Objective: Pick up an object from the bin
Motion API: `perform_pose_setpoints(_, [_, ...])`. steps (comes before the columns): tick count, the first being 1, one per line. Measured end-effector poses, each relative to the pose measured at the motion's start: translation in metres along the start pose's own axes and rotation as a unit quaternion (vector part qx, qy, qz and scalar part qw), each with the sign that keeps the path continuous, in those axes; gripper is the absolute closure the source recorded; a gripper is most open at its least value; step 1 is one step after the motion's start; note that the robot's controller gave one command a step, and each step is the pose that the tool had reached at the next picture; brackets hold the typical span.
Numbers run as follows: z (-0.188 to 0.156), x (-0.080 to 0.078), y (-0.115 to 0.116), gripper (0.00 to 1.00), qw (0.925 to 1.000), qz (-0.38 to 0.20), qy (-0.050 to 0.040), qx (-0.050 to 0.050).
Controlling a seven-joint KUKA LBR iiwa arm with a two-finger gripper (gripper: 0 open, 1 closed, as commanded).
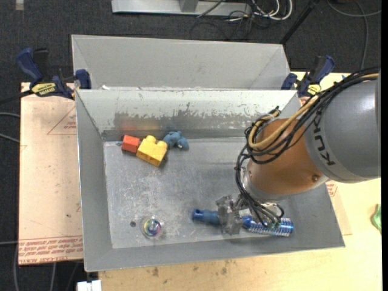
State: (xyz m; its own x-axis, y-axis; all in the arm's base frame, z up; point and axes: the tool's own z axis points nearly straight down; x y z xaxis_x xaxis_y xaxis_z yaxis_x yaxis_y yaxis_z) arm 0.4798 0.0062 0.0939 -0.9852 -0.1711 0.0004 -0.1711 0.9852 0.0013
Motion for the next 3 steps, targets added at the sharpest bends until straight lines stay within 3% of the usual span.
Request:
perform_pose_setpoints(1, [-0.017,-0.001,-0.012,1.00,0.9985,0.056,-0.0015,0.000])
perform_pose_setpoints(2, [-0.010,-0.035,-0.005,1.00,0.9964,0.085,-0.0023,0.000])
perform_pose_setpoints(3, [-0.010,-0.034,-0.005,0.00,0.9964,0.085,-0.0013,0.000])
